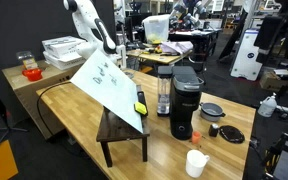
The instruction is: Place the lid on the small pot
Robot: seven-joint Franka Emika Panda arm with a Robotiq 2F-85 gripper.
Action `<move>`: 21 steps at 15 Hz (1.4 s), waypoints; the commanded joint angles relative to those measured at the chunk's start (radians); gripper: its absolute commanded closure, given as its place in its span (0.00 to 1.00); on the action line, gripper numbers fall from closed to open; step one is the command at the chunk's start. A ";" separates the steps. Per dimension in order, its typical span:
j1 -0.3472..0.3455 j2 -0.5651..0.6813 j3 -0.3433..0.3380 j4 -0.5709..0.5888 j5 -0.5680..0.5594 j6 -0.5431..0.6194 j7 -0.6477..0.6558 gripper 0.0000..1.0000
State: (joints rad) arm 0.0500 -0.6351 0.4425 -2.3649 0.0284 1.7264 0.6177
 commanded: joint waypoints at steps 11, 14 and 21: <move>0.004 0.077 -0.099 -0.165 -0.039 0.100 0.029 0.00; 0.024 0.087 -0.114 -0.169 -0.040 0.091 0.023 0.00; 0.022 0.084 -0.115 -0.168 -0.037 0.103 0.030 0.00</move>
State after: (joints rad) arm 0.0554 -0.5560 0.3454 -2.5319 -0.0033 1.8197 0.6377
